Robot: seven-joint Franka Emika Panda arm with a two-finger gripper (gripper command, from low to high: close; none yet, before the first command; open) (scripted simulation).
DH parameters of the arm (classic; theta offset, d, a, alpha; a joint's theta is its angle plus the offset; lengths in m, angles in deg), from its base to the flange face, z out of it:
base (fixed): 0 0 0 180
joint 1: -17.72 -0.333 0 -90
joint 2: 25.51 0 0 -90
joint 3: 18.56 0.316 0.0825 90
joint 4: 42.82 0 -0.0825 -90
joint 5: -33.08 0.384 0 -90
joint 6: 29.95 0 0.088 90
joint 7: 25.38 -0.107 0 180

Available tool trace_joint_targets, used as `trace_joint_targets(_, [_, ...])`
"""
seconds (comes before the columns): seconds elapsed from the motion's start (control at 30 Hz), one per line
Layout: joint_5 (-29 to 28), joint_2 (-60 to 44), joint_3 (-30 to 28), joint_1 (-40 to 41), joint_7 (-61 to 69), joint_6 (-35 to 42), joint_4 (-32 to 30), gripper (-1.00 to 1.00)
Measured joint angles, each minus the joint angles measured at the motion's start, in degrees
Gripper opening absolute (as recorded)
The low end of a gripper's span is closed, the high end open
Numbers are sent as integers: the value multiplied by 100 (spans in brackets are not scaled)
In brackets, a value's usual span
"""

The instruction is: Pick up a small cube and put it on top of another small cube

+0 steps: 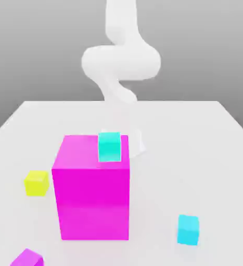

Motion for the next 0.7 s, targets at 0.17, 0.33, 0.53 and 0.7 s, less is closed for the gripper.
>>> trace_joint_targets(0.17, [-93,-1064,485,119,-670,-506,-309,0])
trace_joint_targets(0.33, [-268,-2098,927,181,-1381,-995,-607,0])
trace_joint_targets(0.53, [-585,-3352,1346,155,-2310,-1576,-963,0])
trace_joint_targets(0.7, [-837,-4400,1471,-128,-3075,-2058,-1259,0])
